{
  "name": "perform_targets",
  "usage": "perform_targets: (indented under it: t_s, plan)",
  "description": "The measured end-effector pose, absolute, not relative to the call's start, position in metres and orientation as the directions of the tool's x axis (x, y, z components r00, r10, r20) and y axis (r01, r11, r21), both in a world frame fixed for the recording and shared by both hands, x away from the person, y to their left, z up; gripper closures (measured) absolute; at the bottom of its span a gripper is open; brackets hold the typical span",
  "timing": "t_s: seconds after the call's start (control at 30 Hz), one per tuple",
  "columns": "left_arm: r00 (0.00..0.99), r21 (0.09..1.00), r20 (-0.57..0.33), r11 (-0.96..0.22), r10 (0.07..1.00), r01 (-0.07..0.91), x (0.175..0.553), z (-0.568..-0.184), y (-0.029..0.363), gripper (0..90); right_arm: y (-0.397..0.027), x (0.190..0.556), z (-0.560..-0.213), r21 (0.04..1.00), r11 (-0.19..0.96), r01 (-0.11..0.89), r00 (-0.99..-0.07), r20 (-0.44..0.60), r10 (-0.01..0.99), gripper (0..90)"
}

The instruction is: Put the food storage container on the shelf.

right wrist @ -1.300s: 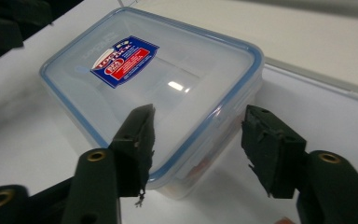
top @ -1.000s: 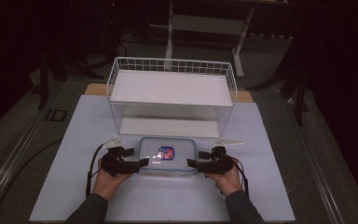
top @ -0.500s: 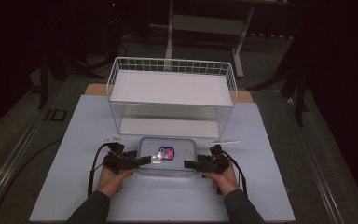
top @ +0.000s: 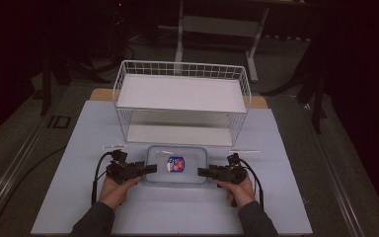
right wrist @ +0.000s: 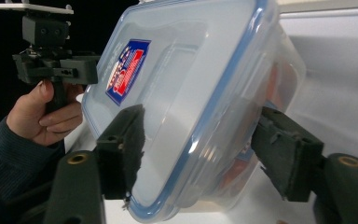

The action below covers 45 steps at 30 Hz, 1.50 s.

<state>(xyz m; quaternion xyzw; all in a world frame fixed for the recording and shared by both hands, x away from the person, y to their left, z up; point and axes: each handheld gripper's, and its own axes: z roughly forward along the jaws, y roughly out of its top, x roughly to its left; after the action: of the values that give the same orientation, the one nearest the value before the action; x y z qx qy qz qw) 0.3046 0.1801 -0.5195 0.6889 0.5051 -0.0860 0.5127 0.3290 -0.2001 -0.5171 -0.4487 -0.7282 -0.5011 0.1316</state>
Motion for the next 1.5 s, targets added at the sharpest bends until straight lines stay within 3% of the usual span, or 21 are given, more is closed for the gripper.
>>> perform_targets:
  t_s: [0.27, 0.7, 1.5]
  plan:
    - [0.500, 0.644, -0.616, 0.024, 0.609, 0.764, 0.285, -0.512, 0.184, 42.2, -0.205, 0.313, -0.510, 0.661, 0.088, 0.745, -0.601, 0.609, 0.518, 48.3]
    - [0.502, 0.637, -0.642, 0.038, 0.579, 0.770, 0.275, -0.512, 0.192, 49.0, -0.204, 0.302, -0.505, 0.688, 0.107, 0.718, -0.628, 0.573, 0.527, 51.0]
    - [0.520, 0.684, -0.596, 0.048, 0.612, 0.728, 0.268, -0.501, 0.189, 48.6, -0.201, 0.296, -0.498, 0.711, 0.076, 0.699, -0.627, 0.559, 0.542, 51.3]
